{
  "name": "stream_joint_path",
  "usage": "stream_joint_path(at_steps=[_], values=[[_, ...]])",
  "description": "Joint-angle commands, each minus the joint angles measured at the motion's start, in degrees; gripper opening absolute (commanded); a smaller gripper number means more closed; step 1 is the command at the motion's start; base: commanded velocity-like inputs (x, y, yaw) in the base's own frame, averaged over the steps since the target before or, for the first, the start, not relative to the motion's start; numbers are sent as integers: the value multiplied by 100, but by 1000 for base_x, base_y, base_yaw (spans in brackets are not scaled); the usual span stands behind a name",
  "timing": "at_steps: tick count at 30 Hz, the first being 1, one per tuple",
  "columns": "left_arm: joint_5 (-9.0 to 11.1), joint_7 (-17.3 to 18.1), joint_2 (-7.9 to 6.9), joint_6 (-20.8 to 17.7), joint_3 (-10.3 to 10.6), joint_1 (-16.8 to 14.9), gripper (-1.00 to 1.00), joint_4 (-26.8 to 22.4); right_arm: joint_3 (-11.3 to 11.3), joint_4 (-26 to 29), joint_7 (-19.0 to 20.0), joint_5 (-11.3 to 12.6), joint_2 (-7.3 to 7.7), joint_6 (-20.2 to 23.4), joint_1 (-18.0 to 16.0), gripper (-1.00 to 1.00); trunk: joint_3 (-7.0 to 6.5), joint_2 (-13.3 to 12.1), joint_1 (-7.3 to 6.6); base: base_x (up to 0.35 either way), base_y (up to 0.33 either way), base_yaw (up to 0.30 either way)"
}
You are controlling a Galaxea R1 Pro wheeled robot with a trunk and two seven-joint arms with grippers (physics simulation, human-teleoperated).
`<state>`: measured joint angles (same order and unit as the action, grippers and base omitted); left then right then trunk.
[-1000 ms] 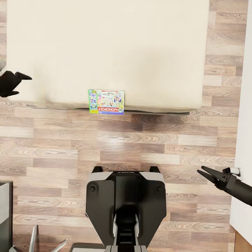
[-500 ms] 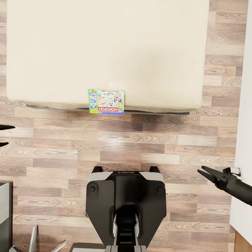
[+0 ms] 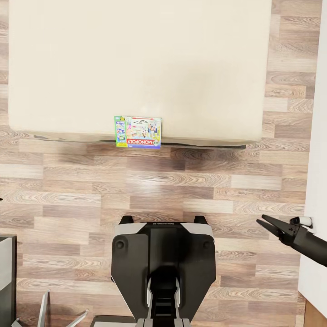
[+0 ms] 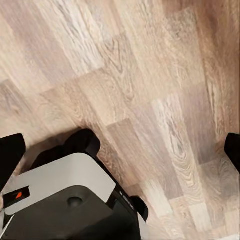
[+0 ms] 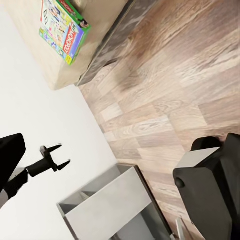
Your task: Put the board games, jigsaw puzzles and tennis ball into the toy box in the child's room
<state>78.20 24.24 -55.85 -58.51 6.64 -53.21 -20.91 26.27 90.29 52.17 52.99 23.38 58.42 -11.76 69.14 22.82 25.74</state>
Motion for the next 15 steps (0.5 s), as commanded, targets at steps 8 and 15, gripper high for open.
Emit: stream_joint_path(at_steps=[8, 15], values=[[-2095, 2191, 121, 1207, 111, 2, 100, 860, -1, -2, 29, -16, 29, -116, -10, 100, 6, 10, 4, 0, 0, 0], [-3484, 3540, 821, 1696, 151, 3, 100, 1149, -26, 3, 20, -16, -15, -143, -11, 100, 6, 10, 4, 0, 0, 0]])
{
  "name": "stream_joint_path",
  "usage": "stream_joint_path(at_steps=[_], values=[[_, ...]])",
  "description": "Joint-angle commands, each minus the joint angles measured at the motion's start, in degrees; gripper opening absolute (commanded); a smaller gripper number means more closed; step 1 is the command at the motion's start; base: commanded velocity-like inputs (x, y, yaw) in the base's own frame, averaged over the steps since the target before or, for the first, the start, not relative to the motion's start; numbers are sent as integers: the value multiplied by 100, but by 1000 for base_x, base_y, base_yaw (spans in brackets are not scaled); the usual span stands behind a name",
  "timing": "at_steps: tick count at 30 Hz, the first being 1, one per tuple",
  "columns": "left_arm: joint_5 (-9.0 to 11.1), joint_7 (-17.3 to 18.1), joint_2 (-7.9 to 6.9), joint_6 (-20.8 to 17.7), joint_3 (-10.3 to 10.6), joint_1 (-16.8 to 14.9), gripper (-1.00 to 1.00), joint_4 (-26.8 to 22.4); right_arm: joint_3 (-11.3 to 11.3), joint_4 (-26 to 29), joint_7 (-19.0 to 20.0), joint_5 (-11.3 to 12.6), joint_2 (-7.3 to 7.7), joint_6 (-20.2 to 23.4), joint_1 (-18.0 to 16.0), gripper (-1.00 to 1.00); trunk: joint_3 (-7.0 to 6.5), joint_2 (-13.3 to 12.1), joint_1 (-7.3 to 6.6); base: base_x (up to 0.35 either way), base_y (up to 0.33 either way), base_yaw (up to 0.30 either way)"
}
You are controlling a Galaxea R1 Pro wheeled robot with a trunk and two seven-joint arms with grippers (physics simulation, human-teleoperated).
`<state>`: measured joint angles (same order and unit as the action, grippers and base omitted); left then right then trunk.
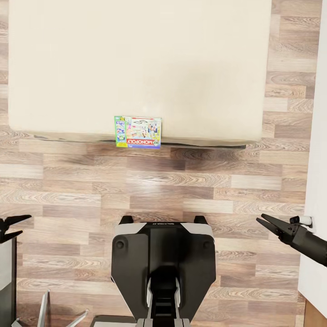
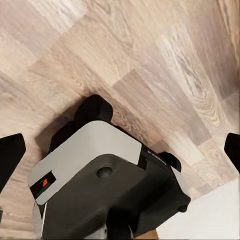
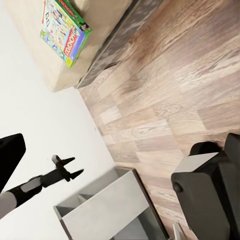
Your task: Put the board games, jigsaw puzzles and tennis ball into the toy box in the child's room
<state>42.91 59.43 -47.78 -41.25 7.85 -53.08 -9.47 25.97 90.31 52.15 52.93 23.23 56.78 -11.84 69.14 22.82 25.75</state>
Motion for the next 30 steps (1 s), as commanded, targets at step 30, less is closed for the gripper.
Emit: stream_joint_path(at_steps=[30], values=[[-1981, -1080, 1552, 1385, 608, 0, 100, 16, -35, 4, -31, -262, -42, -488, -2, 100, -138, 10, 4, 0, 0, 0]])
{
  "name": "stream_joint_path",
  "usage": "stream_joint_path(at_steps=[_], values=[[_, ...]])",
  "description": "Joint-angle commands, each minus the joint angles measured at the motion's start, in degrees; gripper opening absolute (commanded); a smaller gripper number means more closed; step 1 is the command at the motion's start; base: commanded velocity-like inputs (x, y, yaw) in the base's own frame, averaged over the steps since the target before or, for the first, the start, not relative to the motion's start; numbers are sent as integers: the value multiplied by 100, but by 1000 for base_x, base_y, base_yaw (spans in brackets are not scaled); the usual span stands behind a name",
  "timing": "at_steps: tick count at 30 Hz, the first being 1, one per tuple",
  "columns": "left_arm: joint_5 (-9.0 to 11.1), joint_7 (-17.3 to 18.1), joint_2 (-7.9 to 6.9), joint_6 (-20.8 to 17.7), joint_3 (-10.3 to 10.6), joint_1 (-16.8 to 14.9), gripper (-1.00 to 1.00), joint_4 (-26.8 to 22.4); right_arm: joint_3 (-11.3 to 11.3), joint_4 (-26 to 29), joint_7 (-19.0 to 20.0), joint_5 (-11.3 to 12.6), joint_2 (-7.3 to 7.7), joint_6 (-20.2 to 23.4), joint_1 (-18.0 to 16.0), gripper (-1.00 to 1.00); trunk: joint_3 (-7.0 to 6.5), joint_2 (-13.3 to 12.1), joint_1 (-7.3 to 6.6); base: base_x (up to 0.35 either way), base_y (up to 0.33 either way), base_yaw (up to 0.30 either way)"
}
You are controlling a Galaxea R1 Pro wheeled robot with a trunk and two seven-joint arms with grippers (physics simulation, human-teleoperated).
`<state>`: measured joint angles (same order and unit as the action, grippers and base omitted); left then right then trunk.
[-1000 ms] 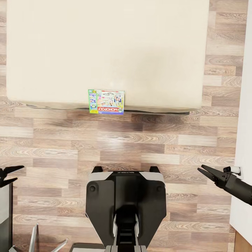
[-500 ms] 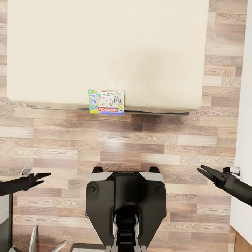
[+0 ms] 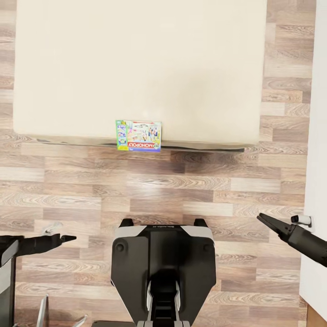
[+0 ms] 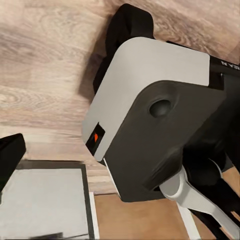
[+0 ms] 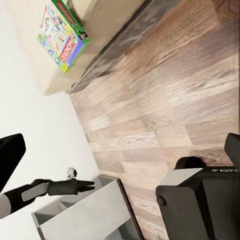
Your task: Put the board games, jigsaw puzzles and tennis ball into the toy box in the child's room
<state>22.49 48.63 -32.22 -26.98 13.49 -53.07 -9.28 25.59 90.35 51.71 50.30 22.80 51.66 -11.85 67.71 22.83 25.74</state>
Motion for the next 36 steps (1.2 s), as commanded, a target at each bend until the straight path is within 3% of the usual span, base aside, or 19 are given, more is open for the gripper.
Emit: stream_joint_path(at_steps=[1, 8, 18, 36], values=[[57, -158, 17, -38, 46, -2, 100, -3, 1, 0, 13, -26, 0, 15, -2, 100, -4, 9, 4, 0, 0, 0], [47, -1350, 214, -3, 55, -2, 100, -4, -3, -4, 7, -135, -24, -29, -2, 100, -71, 9, 4, 0, 0, 0], [39, -2280, 513, 225, 64, -2, 100, 1, -9, -26, 2, -171, -63, -397, -2, 100, -166, 9, 4, 0, 0, 0], [36, -2486, 584, 297, 74, -2, 100, 5, -16, -52, 6, -545, -108, -600, -2, 100, -337, 9, 4, 0, 0, 0]])
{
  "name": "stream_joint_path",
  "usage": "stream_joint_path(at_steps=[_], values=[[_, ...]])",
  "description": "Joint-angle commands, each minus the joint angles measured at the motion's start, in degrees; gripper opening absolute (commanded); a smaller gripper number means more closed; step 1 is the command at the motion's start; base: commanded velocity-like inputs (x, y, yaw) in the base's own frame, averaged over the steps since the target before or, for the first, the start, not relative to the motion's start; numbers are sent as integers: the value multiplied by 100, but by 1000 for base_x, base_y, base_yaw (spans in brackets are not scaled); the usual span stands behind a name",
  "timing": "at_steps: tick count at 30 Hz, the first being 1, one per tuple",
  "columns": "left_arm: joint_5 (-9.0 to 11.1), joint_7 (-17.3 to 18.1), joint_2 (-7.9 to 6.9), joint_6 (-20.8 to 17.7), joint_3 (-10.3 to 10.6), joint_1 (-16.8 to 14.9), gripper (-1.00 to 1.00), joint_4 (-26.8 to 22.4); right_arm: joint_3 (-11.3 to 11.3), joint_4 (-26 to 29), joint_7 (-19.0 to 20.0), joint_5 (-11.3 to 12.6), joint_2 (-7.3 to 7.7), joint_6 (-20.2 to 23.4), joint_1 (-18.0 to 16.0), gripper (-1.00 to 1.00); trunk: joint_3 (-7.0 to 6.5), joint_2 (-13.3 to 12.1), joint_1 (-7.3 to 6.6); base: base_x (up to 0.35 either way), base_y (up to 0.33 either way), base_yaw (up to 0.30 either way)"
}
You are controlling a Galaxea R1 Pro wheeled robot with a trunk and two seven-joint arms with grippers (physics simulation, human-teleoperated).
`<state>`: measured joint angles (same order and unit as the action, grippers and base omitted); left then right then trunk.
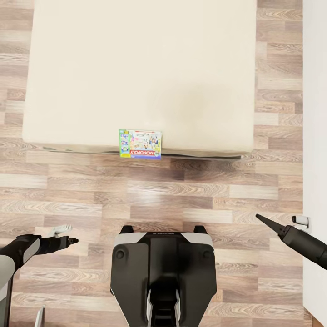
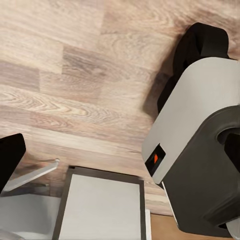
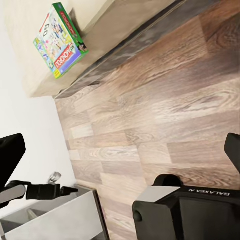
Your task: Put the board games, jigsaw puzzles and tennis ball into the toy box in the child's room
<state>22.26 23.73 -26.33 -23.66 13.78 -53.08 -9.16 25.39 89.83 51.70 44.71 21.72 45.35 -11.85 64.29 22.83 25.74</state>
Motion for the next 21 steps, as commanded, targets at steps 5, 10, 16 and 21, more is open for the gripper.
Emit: stream_joint_path(at_steps=[5, 10, 16, 21], values=[[60, 1, -4, -34, 46, 0, 100, -7, 6, 0, 6, -14, -19, 28, -2, 100, -42, 9, 4, 0, 0, 0], [61, -3, -1, -29, 46, 0, 100, -7, 2, -1, 1, -21, -37, 22, -2, 100, -90, 9, 4, 0, 0, 0], [59, -7, 4, -26, 46, 0, 100, -9, 1, -22, -1, -28, -56, 14, -2, 100, -147, 9, 4, 0, 0, 0], [59, -8, 38, -25, 46, 0, 100, -8, 7, -34, -2, -31, -60, 7, -2, 100, -194, 9, 4, 0, 0, 0]])
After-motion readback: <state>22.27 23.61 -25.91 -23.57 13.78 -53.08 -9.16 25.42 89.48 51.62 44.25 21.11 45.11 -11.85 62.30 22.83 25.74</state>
